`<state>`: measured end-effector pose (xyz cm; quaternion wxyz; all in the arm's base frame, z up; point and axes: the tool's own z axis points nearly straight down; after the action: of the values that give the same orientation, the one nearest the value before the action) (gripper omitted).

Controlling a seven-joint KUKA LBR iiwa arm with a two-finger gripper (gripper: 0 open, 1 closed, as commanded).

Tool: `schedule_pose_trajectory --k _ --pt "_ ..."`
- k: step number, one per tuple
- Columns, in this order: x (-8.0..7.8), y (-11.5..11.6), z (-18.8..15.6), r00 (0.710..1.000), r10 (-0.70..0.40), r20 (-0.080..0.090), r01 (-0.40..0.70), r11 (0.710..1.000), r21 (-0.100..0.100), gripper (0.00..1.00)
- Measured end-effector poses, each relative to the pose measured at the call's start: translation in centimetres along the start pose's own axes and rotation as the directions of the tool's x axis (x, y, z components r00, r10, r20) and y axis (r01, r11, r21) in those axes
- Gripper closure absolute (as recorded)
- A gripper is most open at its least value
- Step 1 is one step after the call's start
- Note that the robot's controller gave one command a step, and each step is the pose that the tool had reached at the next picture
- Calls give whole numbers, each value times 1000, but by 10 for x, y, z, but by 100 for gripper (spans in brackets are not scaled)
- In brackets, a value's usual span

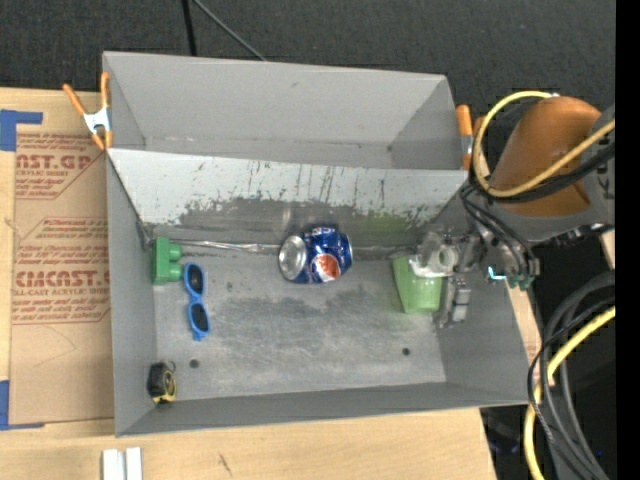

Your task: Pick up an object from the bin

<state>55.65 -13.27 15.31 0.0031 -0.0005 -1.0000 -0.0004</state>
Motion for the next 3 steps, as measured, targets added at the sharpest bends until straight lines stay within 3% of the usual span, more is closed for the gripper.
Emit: schedule_pose_trajectory --k 1,2,3 --pt "7 -22 58 929 -370 19 370 929 7 0" --pt "3 -19 53 927 -373 29 373 928 8 100" --pt "2 -6 -1 921 -389 13 389 921 7 100"
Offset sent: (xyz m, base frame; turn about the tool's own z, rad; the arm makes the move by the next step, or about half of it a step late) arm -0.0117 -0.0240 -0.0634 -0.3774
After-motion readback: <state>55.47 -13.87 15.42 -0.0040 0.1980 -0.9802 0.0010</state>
